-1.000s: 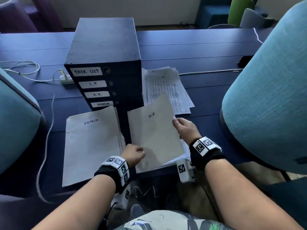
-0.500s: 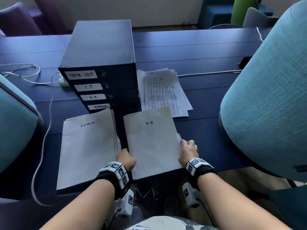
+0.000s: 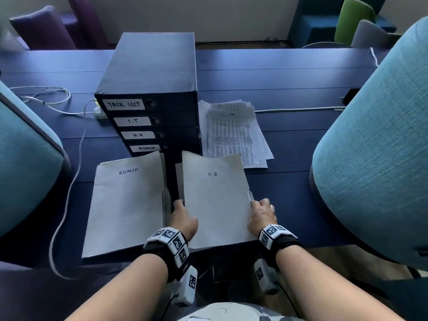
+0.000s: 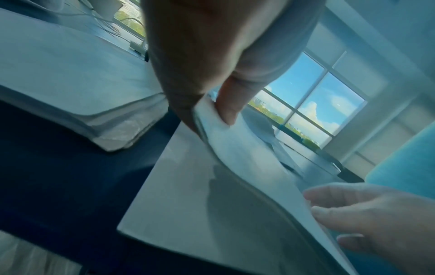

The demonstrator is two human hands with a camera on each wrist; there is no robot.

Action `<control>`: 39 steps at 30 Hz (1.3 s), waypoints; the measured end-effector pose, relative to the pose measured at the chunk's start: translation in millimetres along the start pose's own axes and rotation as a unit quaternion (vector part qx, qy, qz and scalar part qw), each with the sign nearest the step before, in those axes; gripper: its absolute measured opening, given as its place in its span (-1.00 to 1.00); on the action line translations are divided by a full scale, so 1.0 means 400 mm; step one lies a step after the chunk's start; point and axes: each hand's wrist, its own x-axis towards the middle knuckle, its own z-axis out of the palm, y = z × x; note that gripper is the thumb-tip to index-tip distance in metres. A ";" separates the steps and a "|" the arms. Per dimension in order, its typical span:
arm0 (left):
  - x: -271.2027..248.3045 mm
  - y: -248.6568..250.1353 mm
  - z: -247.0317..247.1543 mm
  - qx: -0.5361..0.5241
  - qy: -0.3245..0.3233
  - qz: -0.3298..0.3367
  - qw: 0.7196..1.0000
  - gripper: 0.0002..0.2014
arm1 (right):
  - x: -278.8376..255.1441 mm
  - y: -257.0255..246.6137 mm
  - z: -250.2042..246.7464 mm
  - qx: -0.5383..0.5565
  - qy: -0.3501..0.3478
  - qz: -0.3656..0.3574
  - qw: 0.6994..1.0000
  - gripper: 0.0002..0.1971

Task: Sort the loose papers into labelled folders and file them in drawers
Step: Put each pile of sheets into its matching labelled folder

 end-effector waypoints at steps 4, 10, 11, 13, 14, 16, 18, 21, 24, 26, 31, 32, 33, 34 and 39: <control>0.008 -0.014 -0.070 -0.068 0.043 0.025 0.996 -0.59 | 0.018 -0.044 -0.009 0.076 -0.005 -0.024 0.997 -0.41; 0.076 -0.128 -0.231 -0.063 0.055 -0.013 0.996 -0.57 | 0.001 -0.180 -0.004 0.305 -0.105 -0.074 0.944 -0.41; 0.083 -0.147 -0.255 -0.062 0.061 -0.020 0.996 -0.58 | -0.012 -0.211 0.002 0.346 -0.131 -0.075 0.926 -0.44; 0.085 -0.180 -0.302 -0.057 0.079 -0.039 0.994 -0.58 | -0.033 -0.271 0.024 0.336 -0.140 -0.099 0.926 -0.49; 0.081 -0.192 -0.323 -0.056 0.088 -0.048 0.993 -0.57 | -0.042 -0.299 0.037 0.305 -0.130 -0.118 0.936 -0.52; 0.084 -0.221 -0.359 -0.047 0.109 -0.064 0.991 -0.57 | -0.060 -0.350 0.060 0.245 -0.106 -0.151 0.952 -0.53; 0.095 -0.249 -0.383 -0.040 0.137 -0.070 0.987 -0.56 | -0.071 -0.399 0.076 0.217 -0.100 -0.165 0.957 -0.45; 0.108 -0.281 -0.410 -0.043 0.168 -0.077 0.982 -0.54 | -0.070 -0.457 0.097 0.213 -0.097 -0.171 0.957 -0.30; 0.121 -0.300 -0.427 -0.047 0.182 -0.079 0.979 -0.56 | -0.063 -0.493 0.123 0.200 -0.076 -0.204 0.955 -0.41; 0.129 -0.309 -0.436 -0.045 0.187 -0.083 0.978 -0.57 | -0.062 -0.512 0.140 0.182 -0.064 -0.222 0.956 -0.54; 0.157 -0.327 -0.449 -0.019 0.175 -0.089 0.980 -0.58 | -0.051 -0.542 0.169 0.137 -0.072 -0.231 0.961 -0.53; 0.164 -0.332 -0.449 -0.010 0.172 -0.089 0.981 -0.58 | -0.046 -0.545 0.174 0.123 -0.079 -0.226 0.963 -0.50; 0.171 -0.338 -0.447 -0.003 0.169 -0.092 0.981 -0.58 | -0.041 -0.546 0.180 0.106 -0.085 -0.221 0.966 -0.49; 0.178 -0.345 -0.445 0.004 0.168 -0.091 0.981 -0.57 | -0.037 -0.547 0.184 0.089 -0.093 -0.217 0.968 -0.48; 0.191 -0.360 -0.431 0.023 0.166 -0.098 0.981 -0.51 | -0.027 -0.550 0.190 0.053 -0.124 -0.198 0.971 -0.50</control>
